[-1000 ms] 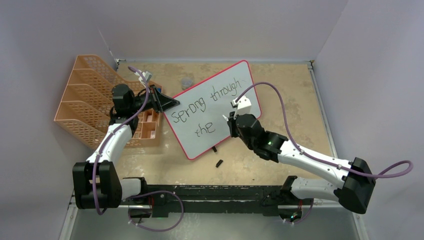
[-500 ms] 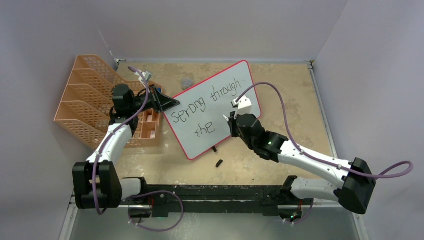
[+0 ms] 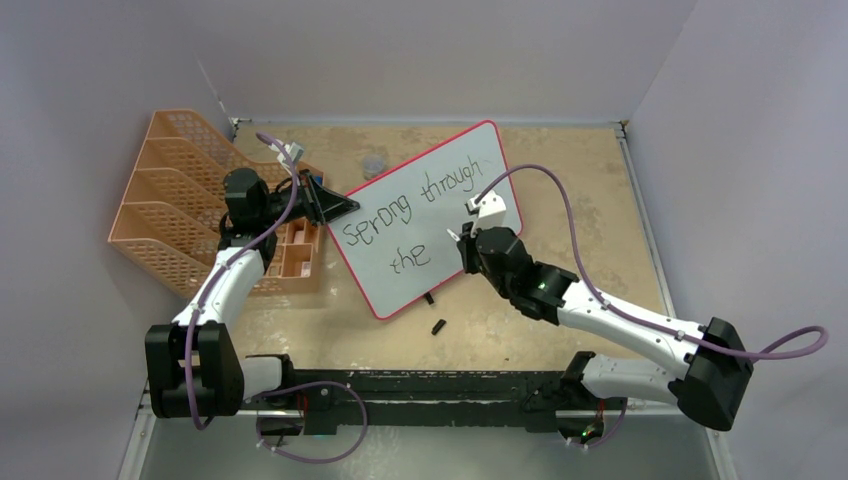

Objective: Write a sentence on the whiteboard

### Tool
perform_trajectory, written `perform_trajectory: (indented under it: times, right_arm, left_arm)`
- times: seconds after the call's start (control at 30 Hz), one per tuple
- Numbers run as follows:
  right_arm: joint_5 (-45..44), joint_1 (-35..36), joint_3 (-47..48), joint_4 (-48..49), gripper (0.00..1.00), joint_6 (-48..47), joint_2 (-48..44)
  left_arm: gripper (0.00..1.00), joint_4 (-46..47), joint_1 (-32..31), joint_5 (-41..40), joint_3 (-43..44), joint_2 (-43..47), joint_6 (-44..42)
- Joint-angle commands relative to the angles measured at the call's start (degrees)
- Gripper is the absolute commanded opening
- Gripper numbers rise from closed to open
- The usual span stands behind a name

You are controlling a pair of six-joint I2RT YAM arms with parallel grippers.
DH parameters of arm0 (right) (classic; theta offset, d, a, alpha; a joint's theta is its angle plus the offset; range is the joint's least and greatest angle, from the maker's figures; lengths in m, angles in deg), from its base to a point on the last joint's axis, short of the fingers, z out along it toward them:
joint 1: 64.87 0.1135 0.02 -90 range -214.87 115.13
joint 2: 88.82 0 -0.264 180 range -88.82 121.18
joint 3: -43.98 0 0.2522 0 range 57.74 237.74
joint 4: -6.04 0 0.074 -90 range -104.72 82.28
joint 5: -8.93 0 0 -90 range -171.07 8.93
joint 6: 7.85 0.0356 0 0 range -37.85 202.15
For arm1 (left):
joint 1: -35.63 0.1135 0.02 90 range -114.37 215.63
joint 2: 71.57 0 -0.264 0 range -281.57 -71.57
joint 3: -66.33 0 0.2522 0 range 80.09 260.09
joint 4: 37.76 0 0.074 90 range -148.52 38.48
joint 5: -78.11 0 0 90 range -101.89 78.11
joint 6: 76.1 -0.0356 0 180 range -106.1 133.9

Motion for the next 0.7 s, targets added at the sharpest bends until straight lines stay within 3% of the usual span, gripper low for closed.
perform_trajectory:
  times: [0.0, 0.67]
  right_arm:
    - [0.88, -0.52, -0.25, 3.20, 0.00, -0.88, -1.05]
    - [2.43, -2.31, -1.22, 4.19, 0.00, -1.01, -1.99]
  left_arm:
    - [0.00, -1.05, -1.52, 2.71, 0.95, -0.50, -2.33]
    - [0.00, -1.05, -1.52, 2.70, 0.90, -0.34, -2.41]
